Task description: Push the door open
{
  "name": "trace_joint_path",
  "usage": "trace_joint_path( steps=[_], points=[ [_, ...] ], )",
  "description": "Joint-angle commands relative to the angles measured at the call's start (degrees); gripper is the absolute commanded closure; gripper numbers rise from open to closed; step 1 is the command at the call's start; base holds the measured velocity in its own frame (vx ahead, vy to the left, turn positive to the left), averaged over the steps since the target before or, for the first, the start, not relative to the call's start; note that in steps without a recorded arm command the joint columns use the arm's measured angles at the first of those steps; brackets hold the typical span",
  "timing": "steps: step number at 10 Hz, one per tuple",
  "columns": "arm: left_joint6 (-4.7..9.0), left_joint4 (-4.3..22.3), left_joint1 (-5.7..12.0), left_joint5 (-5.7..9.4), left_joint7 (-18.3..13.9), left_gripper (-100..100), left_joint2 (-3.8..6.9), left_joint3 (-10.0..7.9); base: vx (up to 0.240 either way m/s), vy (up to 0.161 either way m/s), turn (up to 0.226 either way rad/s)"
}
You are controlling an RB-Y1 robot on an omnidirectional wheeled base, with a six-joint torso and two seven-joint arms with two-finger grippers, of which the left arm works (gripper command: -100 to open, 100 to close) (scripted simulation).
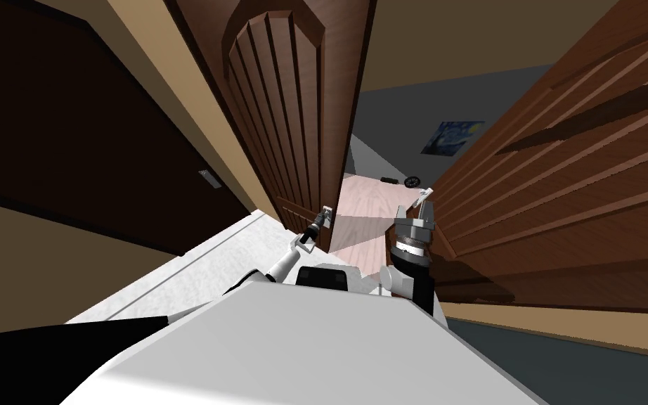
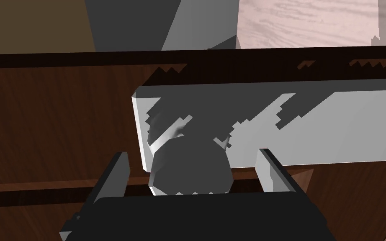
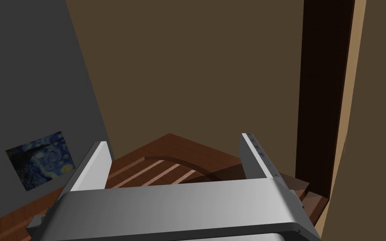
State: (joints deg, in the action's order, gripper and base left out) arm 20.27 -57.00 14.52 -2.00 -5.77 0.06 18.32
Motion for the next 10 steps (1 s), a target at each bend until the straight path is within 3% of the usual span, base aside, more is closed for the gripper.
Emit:
trace_joint_path(
  steps=[1, 6, 10],
  points=[
    [-0.03, -0.02, -0.05, -0.01, 0.04, 100, 0.08, 0.01, -0.010, 0.002, 0.007],
    [-0.03, -0.02, -0.05, -0.01, 0.04, 100, 0.08, 0.01, -0.006, 0.005, -0.007],
    [0.06, 0.14, 0.57, 0.40, 0.62, 100, 1.51, -2.32, 0.133, -0.131, 0.045]
  ],
)
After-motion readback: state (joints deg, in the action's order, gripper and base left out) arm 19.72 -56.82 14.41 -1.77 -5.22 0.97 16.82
